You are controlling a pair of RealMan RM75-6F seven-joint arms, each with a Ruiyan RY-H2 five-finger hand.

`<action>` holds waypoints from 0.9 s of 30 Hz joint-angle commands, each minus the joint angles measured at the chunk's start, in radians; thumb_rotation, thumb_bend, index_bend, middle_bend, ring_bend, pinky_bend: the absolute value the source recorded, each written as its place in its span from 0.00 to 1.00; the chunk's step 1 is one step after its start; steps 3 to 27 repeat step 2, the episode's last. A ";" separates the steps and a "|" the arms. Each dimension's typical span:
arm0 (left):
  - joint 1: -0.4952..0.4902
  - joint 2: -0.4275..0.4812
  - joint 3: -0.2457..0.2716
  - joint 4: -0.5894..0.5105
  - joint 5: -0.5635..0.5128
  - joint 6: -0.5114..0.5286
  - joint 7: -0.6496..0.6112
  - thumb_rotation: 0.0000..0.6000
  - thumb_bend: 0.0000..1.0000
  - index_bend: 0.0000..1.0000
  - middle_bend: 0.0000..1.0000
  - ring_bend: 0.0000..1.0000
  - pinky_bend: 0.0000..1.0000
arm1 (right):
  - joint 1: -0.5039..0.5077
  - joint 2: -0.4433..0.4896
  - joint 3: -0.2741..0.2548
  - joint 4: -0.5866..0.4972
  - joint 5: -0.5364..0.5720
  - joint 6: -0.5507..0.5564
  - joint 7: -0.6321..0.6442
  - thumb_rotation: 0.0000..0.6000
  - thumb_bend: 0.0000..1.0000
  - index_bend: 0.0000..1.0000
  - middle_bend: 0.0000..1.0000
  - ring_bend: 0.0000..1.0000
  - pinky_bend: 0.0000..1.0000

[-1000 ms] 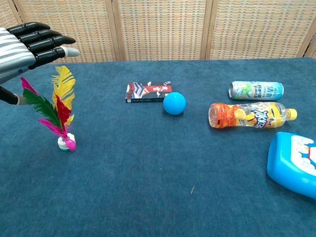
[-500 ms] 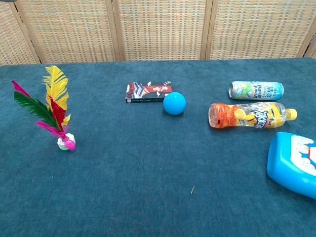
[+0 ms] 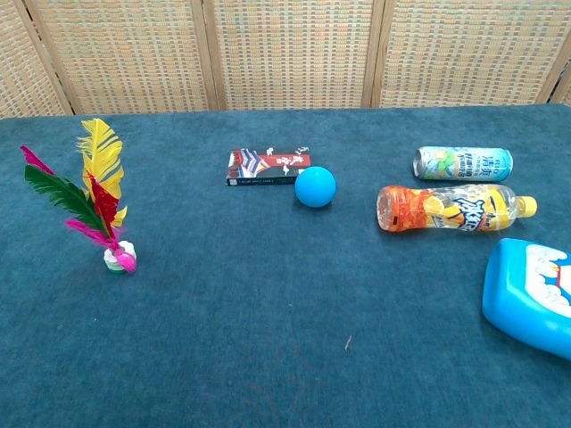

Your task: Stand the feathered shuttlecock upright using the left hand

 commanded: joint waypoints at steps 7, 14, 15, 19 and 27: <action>0.016 0.001 0.011 0.023 -0.011 -0.014 -0.013 1.00 0.22 0.00 0.00 0.00 0.00 | 0.002 -0.002 0.001 0.000 0.004 -0.005 -0.001 1.00 0.27 0.04 0.00 0.00 0.00; 0.016 0.001 0.011 0.023 -0.011 -0.014 -0.013 1.00 0.22 0.00 0.00 0.00 0.00 | 0.002 -0.002 0.001 0.000 0.004 -0.005 -0.001 1.00 0.27 0.04 0.00 0.00 0.00; 0.016 0.001 0.011 0.023 -0.011 -0.014 -0.013 1.00 0.22 0.00 0.00 0.00 0.00 | 0.002 -0.002 0.001 0.000 0.004 -0.005 -0.001 1.00 0.27 0.04 0.00 0.00 0.00; 0.016 0.001 0.011 0.023 -0.011 -0.014 -0.013 1.00 0.22 0.00 0.00 0.00 0.00 | 0.002 -0.002 0.001 0.000 0.004 -0.005 -0.001 1.00 0.27 0.04 0.00 0.00 0.00; 0.016 0.001 0.011 0.023 -0.011 -0.014 -0.013 1.00 0.22 0.00 0.00 0.00 0.00 | 0.002 -0.002 0.001 0.000 0.004 -0.005 -0.001 1.00 0.27 0.04 0.00 0.00 0.00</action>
